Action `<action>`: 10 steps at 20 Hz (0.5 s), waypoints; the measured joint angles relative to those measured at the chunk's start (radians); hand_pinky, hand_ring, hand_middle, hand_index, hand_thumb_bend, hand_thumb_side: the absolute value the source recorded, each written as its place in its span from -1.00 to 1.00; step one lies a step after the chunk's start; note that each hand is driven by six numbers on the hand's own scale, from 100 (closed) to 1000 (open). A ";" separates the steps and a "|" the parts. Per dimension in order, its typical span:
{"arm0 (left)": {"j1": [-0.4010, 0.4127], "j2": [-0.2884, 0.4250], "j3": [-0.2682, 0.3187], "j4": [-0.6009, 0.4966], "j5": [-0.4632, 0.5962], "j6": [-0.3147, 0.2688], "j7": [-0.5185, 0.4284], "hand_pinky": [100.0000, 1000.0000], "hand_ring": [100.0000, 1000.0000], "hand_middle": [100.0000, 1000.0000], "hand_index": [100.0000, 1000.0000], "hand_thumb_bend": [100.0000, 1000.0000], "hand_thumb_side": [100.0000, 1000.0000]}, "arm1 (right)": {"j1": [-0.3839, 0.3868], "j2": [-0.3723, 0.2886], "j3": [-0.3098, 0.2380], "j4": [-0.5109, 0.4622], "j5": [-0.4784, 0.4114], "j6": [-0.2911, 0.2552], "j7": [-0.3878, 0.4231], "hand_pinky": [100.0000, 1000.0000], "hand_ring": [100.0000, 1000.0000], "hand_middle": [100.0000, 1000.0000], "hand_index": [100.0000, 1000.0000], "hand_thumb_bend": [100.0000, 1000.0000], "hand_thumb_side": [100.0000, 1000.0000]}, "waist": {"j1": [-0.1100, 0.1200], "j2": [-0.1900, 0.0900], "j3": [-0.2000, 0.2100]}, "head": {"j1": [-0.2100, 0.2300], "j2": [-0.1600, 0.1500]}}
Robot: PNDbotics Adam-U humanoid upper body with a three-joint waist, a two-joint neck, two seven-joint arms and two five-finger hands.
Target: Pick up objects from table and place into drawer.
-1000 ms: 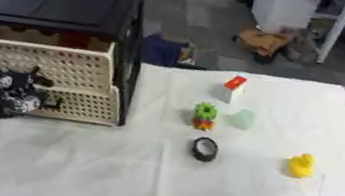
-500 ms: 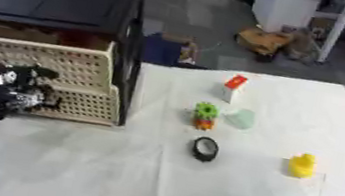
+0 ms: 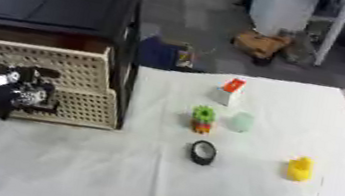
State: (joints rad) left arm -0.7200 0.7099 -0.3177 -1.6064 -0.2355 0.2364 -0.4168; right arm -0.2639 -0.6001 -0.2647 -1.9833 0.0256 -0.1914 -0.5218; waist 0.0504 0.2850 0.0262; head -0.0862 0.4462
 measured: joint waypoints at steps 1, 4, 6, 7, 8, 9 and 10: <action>-0.002 0.000 0.000 0.002 0.002 -0.003 0.003 -0.43 0.08 0.32 0.99 -1.00 1.00 | 0.000 0.000 0.000 0.000 0.000 0.000 0.000 0.02 0.11 0.24 0.70 -0.97 1.00 | 0.000 0.000 0.000 | 0.000 0.000; -0.006 -0.001 0.000 0.008 0.008 -0.010 0.011 -0.44 0.07 0.31 0.99 -1.00 1.00 | 0.000 0.002 0.000 0.000 0.000 0.001 0.000 0.02 0.11 0.24 0.70 -0.96 1.00 | -0.001 0.000 -0.002 | 0.002 -0.001; -0.013 -0.004 0.000 0.013 0.012 -0.012 0.017 -0.43 0.08 0.32 1.00 -1.00 1.00 | 0.000 0.002 0.000 0.000 0.000 0.001 0.000 0.02 0.11 0.24 0.70 -0.96 1.00 | -0.002 0.000 -0.003 | 0.003 -0.007; -0.016 -0.004 0.000 0.015 0.014 -0.013 0.019 -0.43 0.08 0.33 1.00 -1.00 1.00 | -0.001 0.003 0.000 0.000 0.000 0.002 0.001 0.02 0.11 0.24 0.70 -0.96 1.00 | -0.002 0.000 -0.004 | 0.004 -0.009; -0.021 -0.005 0.000 0.018 0.014 -0.014 0.023 -0.43 0.08 0.33 1.00 -1.00 1.00 | -0.001 0.004 0.000 0.000 0.000 0.002 0.001 0.02 0.11 0.24 0.70 -0.97 1.00 | -0.002 0.000 -0.005 | 0.005 -0.009; -0.023 -0.008 0.000 0.020 0.014 -0.015 0.026 -0.42 0.09 0.34 1.00 -1.00 1.00 | -0.001 0.005 0.000 0.000 0.000 0.002 0.001 0.02 0.11 0.24 0.70 -0.96 1.00 | -0.002 0.000 -0.006 | 0.005 -0.010; -0.024 -0.008 0.000 0.022 0.014 -0.016 0.030 -0.42 0.08 0.33 1.00 -1.00 1.00 | -0.001 0.007 0.000 0.000 0.000 0.003 0.002 0.02 0.11 0.24 0.70 -0.96 1.00 | -0.002 0.000 -0.006 | 0.005 -0.010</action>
State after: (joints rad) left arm -0.7441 0.7015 -0.3173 -1.5841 -0.2213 0.2205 -0.3869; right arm -0.2648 -0.5933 -0.2647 -1.9833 0.0256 -0.1887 -0.5200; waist 0.0486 0.2850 0.0200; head -0.0808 0.4357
